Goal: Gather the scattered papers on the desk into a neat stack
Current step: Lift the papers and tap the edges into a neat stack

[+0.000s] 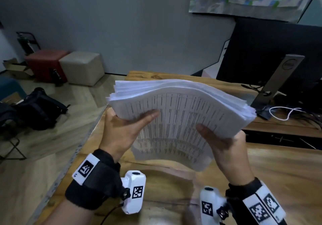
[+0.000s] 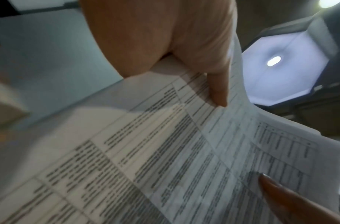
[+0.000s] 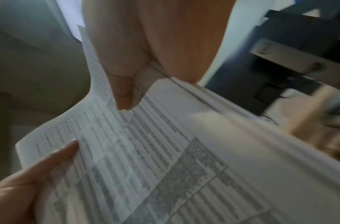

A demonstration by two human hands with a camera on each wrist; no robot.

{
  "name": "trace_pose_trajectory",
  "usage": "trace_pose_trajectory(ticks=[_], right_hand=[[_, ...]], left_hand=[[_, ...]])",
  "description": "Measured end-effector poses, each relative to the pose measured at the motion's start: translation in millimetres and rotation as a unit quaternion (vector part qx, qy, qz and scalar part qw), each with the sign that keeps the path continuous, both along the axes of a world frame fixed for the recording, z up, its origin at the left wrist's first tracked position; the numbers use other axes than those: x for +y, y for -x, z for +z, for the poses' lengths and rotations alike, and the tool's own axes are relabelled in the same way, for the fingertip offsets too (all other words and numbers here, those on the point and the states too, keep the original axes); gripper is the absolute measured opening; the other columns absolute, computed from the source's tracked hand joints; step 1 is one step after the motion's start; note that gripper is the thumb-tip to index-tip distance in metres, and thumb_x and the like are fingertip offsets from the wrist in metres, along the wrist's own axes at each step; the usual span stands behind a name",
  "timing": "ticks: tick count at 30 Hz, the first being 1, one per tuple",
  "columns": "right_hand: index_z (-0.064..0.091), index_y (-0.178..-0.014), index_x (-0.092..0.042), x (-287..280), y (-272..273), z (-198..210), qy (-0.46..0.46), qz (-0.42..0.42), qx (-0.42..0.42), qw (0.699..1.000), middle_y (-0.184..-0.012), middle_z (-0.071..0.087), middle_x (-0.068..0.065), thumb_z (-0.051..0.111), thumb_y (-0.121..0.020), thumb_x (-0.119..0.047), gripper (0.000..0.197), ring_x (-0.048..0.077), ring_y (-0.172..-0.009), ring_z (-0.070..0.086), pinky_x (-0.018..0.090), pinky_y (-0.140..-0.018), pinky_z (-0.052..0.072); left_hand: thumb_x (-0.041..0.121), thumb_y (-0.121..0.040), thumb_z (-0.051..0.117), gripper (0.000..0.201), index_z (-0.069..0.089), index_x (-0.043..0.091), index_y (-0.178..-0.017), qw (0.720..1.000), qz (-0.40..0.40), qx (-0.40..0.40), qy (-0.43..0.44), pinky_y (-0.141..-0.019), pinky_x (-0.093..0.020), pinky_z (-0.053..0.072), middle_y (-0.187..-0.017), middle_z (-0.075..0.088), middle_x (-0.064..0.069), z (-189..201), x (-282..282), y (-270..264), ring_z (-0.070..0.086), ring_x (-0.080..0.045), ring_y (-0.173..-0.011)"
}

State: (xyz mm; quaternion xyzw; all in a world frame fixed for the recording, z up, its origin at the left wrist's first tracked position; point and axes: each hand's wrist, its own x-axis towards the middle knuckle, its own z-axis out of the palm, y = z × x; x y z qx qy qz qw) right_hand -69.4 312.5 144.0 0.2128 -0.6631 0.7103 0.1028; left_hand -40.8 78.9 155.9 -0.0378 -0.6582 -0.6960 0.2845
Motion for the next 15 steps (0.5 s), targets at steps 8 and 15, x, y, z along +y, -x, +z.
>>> trace_pose_trajectory(ticks=[8,15], right_hand=[[0.070,-0.099,-0.022,10.2,7.3,-102.9,-0.077,0.038,-0.225,0.971,-0.098,0.078,-0.013,0.075,-0.079,0.001,0.031,0.013,-0.098,0.072,0.026,-0.079,0.061],[0.069,-0.095,-0.020,8.1,8.1,-67.4,-0.019,0.013,-0.150,0.988,-0.091,0.077,-0.015,0.072,-0.080,0.004,0.029,0.004,-0.091,0.071,0.018,-0.070,0.057]], left_hand=[[0.046,-0.039,0.096,0.078,0.072,0.014,-0.107,0.955,-0.082,-0.284,-0.006,-0.087,-0.035,0.061,-0.101,0.081,0.004,-128.1,-8.2,-1.3,0.075,-0.021,-0.103],[0.001,-0.073,0.083,0.034,0.073,0.023,-0.096,0.983,-0.044,-0.175,0.019,-0.078,-0.017,0.060,-0.088,0.080,0.017,-79.7,-0.9,4.0,0.076,-0.003,-0.089]])
